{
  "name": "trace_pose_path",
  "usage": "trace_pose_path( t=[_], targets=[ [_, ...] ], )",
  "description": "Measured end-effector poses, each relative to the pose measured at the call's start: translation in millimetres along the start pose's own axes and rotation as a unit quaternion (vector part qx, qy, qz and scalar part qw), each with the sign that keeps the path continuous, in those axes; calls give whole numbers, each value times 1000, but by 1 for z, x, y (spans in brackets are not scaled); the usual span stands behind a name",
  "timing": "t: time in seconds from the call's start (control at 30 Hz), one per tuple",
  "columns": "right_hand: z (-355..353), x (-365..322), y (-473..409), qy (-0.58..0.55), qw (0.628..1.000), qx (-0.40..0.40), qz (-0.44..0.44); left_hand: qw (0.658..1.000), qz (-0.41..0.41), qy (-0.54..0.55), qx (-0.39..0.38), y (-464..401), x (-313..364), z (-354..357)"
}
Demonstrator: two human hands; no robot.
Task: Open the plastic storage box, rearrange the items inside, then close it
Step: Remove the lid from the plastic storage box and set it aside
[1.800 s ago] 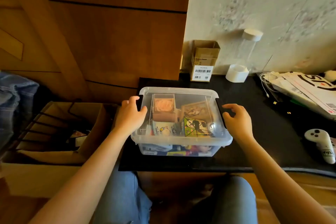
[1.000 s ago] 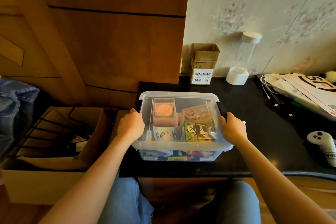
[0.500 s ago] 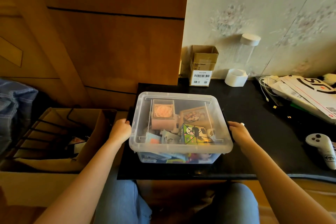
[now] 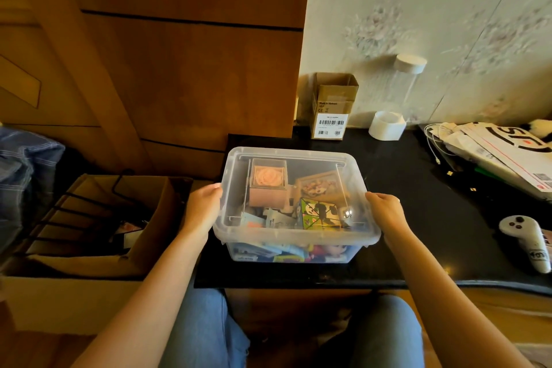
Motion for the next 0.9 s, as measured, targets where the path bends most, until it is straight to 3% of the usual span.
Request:
trace_pose_path(
  t=[0.27,0.43,0.53,0.67,0.73,0.8,0.9],
  targets=[
    [-11,-16,17,-110,990,15,-81,993,82,82,-6,11,33,-7],
    [-47,-22,26,-207,970,-88,-89,980,104,129,-108,14,51,3],
    [-69,-9,31,-267,952,-136,-60,973,69,186,-122,11,56,26],
    [-94,25,35,-409,905,-115,-10,932,17,327,-154,14,70,74],
    [-105,44,37,-474,876,-91,1,949,43,277,-147,15,73,93],
    [-114,63,38,-525,850,-51,1,972,94,154,-149,16,69,107],
    [-124,89,39,-572,820,22,6,970,174,-17,-170,20,52,119]
  ],
)
Point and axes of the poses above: each hand's wrist, its own y-axis away from the middle knuckle, its own z-axis out of the palm, x = y × z, the point moved 2 cm from there along -y, towards the middle knuckle, and after that the axes turned 10 degrees about -x, right-handed, at the moved point
